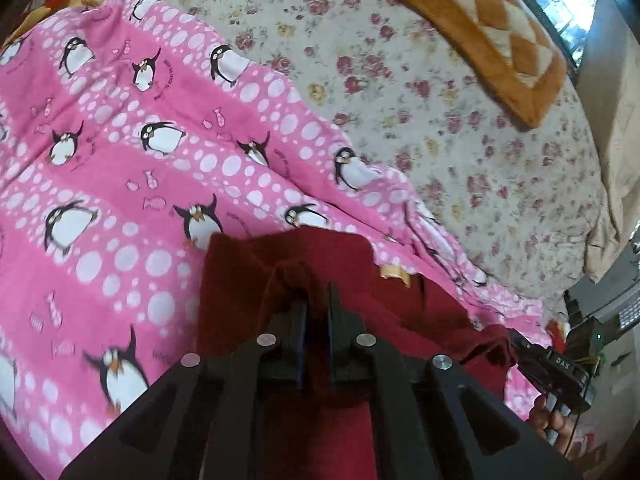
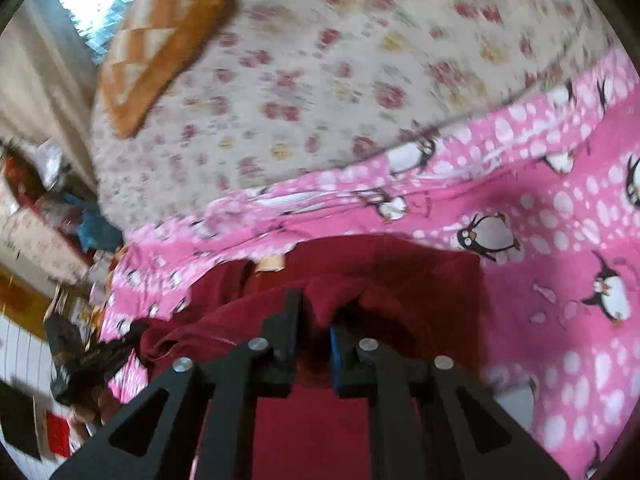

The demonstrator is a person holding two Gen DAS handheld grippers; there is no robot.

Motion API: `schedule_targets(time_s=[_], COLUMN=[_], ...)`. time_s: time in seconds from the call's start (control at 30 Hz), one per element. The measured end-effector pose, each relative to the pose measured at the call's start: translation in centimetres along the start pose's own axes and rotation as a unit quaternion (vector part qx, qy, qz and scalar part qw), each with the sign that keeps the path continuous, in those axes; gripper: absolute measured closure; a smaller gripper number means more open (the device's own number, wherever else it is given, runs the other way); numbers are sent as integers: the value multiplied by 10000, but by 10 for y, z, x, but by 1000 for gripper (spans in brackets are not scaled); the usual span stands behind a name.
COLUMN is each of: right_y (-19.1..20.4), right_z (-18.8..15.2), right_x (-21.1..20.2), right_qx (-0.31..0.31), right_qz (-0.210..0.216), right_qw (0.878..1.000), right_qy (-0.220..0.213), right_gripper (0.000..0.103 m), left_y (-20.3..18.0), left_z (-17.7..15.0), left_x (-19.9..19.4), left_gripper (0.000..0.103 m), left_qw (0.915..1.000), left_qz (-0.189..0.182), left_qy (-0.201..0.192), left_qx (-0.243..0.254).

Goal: Fold small clothes

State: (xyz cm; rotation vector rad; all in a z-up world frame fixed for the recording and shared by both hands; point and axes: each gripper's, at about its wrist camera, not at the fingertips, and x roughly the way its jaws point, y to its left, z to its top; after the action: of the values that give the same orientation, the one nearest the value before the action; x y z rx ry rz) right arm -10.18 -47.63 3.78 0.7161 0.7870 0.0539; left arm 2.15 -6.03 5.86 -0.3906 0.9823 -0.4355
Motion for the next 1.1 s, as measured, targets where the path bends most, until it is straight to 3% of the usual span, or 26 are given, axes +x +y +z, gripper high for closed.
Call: schedule_targets(time_s=[0.13,0.2,0.27,0.33,0.4,0.5,0.63,0.67,0.73,0.87,1.0,1.1], right_y=[-12,-12,-9,3,21,33,19,11,5,10,8,2], right_z=[6,6,4,-2,-11,-15,-4,-1,-2,-7,-23,-46], right_x=[21,12,-2,-13,-13,8,58,74,82,63,12,-28], right_qx=[102,72,68,-192,-662,-976,-807,-706,-672,-674,-625,-709], right_qz=[-190,-283,-239,-162,-189,-426,-1082,-1297,-1358,-1189,-835,-764], right_qw=[9997,9990,9985,9985,9968,9942,9906,9882,9879,9903,9942,9940], right_qy=[-72,-329,-487,-486,-402,-122,223,409,324,258,254,319], right_gripper=[58,54,54,54,54,54,53,53,53,51,39,38], left_y=[4,3,4,6,6,6,14,15,15,13,14,14], left_z=[6,6,8,9,9,5,-3,-5,-5,-9,-21,-32], left_x=[3,-6,-17,-20,-15,3,34,38,36,17,-13,-34], left_gripper=[100,82,73,72,72,72,72,72,72,72,72,72], left_qw=[9997,9999,9992,9989,9993,9987,9939,9935,9936,9955,9968,9969], left_qz=[-209,-79,60,-31,27,473,977,987,968,717,421,181], left_qy=[142,-63,-387,-457,-360,-81,408,458,430,434,528,642], left_qx=[9,88,94,14,17,154,325,330,379,444,431,415])
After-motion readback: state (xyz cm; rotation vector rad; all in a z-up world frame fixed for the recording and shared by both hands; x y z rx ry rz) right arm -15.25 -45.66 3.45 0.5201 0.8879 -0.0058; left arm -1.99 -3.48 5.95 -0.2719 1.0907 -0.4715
